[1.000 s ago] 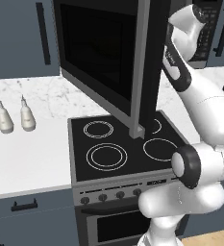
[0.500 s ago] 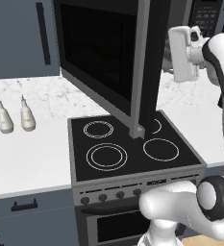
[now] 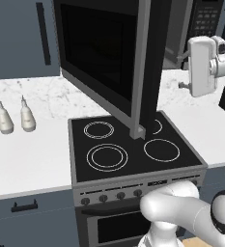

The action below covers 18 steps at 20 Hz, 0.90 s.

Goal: Open the microwave, place the bowl with waffle inside the microwave, then close the microwave door and turn it on.

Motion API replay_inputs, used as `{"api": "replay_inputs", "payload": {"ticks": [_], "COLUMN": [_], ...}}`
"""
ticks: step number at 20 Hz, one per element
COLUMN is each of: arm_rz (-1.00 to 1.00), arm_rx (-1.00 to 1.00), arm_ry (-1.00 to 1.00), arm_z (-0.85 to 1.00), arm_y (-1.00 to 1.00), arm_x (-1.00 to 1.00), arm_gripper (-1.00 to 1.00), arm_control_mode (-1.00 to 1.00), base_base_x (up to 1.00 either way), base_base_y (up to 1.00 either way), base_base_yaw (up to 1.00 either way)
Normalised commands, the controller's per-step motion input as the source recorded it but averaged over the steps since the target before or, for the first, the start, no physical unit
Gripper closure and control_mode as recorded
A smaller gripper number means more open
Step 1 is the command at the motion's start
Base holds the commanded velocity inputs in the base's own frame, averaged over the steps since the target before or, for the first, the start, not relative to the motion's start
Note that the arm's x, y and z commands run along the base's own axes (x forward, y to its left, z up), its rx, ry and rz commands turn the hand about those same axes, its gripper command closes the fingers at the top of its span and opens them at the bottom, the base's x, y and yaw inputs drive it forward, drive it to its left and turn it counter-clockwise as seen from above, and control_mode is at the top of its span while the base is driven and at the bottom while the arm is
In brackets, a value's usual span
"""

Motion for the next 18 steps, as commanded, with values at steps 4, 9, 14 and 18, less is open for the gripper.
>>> {"api": "replay_inputs", "payload": {"ticks": [4,9,14,18], "arm_rz": [0.15,0.00,0.14,0.26], "arm_rx": [0.07,0.22,0.09,0.05], "arm_ry": [-0.06,-0.12,-0.01,0.03], "arm_z": [0.00,0.00,0.00,0.01], "arm_y": [0.16,0.44,0.41,0.55], "arm_x": [-1.00,-1.00,-1.00,-1.00], "arm_gripper": [-1.00,-1.00,-1.00,-1.00], "arm_control_mode": [-1.00,-1.00,-1.00,-1.00], "base_base_x": [0.00,0.00,0.00,0.00], "base_base_y": [0.00,0.00,0.00,0.00], "base_base_yaw": [0.00,0.00,0.00,0.00]}}
